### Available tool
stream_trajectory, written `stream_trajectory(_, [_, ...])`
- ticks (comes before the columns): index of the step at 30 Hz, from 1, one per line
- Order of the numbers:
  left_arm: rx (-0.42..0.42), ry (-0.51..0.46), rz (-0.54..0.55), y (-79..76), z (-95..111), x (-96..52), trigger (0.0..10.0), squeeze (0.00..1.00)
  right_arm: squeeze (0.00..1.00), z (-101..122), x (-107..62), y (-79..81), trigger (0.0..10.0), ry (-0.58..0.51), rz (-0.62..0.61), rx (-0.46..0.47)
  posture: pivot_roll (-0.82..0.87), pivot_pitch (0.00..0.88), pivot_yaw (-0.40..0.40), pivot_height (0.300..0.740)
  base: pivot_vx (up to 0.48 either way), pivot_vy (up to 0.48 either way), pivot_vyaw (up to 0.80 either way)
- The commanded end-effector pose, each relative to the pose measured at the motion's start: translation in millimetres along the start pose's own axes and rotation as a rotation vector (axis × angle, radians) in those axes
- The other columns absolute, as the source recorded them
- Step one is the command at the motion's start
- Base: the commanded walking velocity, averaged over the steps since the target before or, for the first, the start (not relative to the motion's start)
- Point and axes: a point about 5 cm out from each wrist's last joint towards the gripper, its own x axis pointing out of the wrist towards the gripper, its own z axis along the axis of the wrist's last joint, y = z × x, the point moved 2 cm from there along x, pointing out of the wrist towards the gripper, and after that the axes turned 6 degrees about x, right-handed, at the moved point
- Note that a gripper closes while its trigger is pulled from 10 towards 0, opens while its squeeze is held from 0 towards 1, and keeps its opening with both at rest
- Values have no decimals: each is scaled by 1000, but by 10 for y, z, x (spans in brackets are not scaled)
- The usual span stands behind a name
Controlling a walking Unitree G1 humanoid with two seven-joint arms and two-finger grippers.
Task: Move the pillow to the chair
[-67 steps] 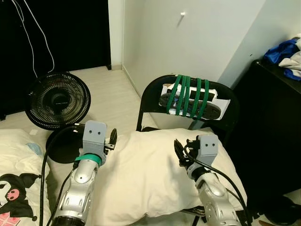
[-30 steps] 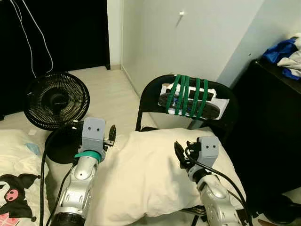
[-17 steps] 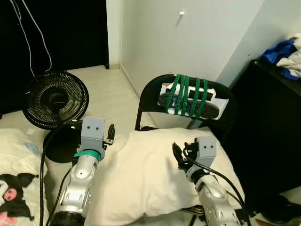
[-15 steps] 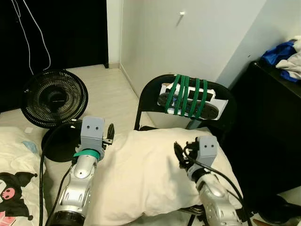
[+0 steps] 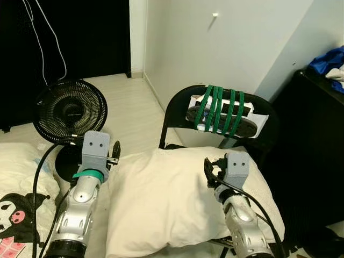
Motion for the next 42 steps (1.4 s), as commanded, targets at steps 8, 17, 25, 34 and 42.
stream_trajectory(8, [-27,45,-14,-149,-125,-108,10000,0,0,-60,-84,-114,10000,-17,-37,-59,121,15,-54,740,0,0,0])
stream_trajectory(17, [-16,34,-91,-290,-75,-14,10000,0,0,-120,-213,-368,10000,-19,-189,-45,89,3,-9,740,0,0,0])
stream_trajectory(25, [-33,19,-125,-363,-40,-19,10000,0,0,-186,-261,-363,10000,2,-197,-50,74,7,21,740,0,-120,0])
stream_trajectory(34, [-78,51,-112,-367,-102,-63,10000,0,0,-214,-256,-321,10000,24,-185,-52,71,14,16,740,0,-320,0])
stream_trajectory(42, [-82,67,-83,-288,-156,-75,10000,0,0,-234,-227,-271,10000,60,-133,-19,70,29,-3,740,0,0,0])
